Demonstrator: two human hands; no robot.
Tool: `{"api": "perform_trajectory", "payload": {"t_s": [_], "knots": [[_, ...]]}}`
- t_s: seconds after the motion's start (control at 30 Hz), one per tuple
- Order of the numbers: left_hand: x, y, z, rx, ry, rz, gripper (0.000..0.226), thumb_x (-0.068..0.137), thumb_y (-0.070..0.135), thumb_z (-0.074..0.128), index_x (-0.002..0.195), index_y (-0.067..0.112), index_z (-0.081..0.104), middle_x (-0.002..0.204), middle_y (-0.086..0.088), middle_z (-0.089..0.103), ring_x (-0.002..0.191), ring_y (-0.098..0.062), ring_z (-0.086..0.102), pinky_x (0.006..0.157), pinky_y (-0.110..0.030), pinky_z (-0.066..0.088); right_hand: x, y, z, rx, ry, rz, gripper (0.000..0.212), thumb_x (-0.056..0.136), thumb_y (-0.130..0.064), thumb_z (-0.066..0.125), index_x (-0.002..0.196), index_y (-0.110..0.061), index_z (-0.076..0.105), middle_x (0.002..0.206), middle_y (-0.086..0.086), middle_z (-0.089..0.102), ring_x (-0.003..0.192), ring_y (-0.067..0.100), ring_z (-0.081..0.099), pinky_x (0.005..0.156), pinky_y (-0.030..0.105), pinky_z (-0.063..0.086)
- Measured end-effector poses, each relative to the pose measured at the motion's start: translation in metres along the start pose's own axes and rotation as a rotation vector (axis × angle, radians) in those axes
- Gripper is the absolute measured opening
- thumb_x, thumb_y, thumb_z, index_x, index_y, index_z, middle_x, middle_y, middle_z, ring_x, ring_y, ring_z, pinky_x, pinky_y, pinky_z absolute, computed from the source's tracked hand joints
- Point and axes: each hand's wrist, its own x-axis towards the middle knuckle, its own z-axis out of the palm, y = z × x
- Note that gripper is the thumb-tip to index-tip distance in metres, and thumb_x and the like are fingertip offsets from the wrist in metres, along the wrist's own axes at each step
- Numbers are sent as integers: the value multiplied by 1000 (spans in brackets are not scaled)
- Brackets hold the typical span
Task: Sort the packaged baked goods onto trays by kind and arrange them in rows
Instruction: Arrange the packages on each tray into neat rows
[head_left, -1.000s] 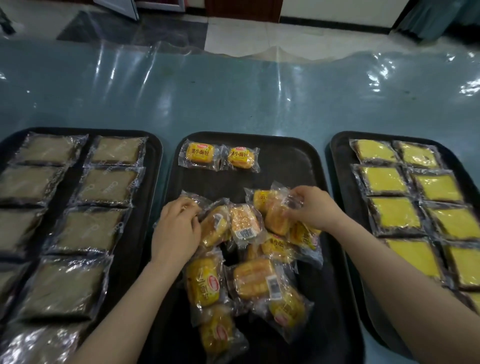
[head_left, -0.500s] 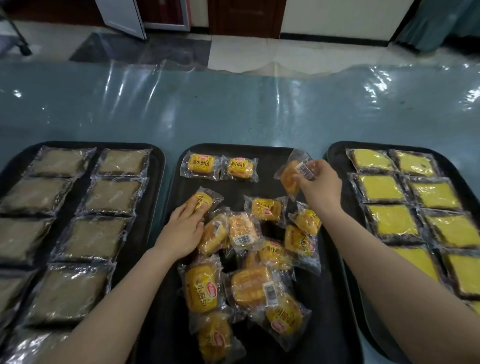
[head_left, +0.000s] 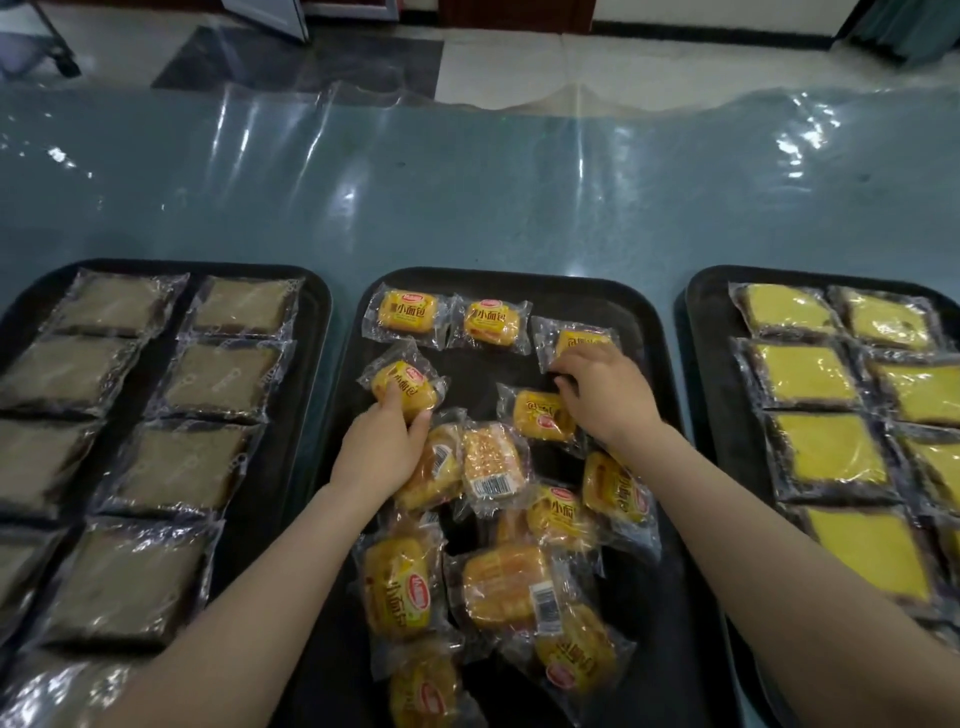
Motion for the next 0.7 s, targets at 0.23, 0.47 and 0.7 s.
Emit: {"api": "perform_trajectory", "payload": {"t_s": [0.23,0.47,0.7], "knots": [[12,-4,-13,46,205,418,38,91,5,53,125,18,60,137,-2,50,132,-23,35,109,-31,23,16,23,12,64,-391,121,54,98,-45,39,148,-43,19,160,-7,-2,145,28,-11,115,53,6],[29,-20,-11,236,-189,304,51,99,34,40,145,46,21,159,7,-1,145,-22,-7,118,-45,8,40,30,11,0,-403,170,56,97,-38,44,145,-51,18,160,-7,-6,145,31,-12,113,59,10],[25,-18,-3,430,-27,201,59,95,54,27,148,44,2,159,-2,12,136,-35,22,106,-48,32,42,23,1,-101,-215,326,55,94,-42,49,145,-29,31,146,15,29,130,37,33,95,49,44]]}}
